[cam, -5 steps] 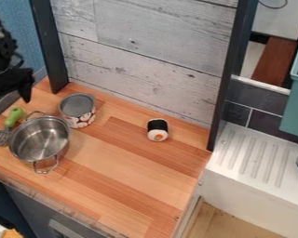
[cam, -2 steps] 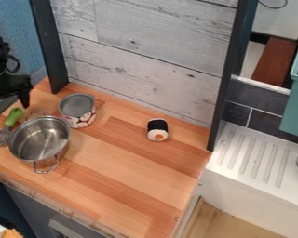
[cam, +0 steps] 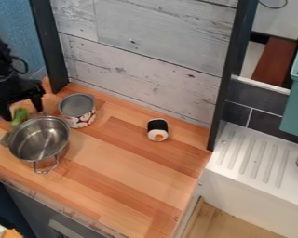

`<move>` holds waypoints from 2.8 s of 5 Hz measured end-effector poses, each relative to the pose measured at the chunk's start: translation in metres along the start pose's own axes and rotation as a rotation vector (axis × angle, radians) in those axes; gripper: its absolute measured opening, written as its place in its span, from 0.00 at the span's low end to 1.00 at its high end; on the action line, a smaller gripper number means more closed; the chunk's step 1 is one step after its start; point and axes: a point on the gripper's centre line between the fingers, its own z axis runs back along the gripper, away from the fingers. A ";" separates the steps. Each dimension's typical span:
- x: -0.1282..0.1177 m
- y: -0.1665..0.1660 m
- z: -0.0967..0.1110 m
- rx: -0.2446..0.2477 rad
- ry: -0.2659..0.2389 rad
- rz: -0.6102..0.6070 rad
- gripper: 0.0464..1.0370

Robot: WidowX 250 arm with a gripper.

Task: Dedplace la spatule vert vers la droite de l'objet argente

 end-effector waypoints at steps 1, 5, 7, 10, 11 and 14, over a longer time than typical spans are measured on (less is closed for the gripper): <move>-0.001 0.001 -0.001 0.015 0.008 -0.010 0.96; 0.002 0.008 -0.018 0.188 -0.061 0.102 0.39; -0.004 0.009 -0.011 0.246 -0.104 0.102 0.39; 0.001 -0.001 0.063 0.218 -0.309 0.155 0.39; -0.002 -0.015 0.081 0.177 -0.351 0.144 0.39; -0.047 -0.098 0.105 -0.006 -0.311 0.090 0.39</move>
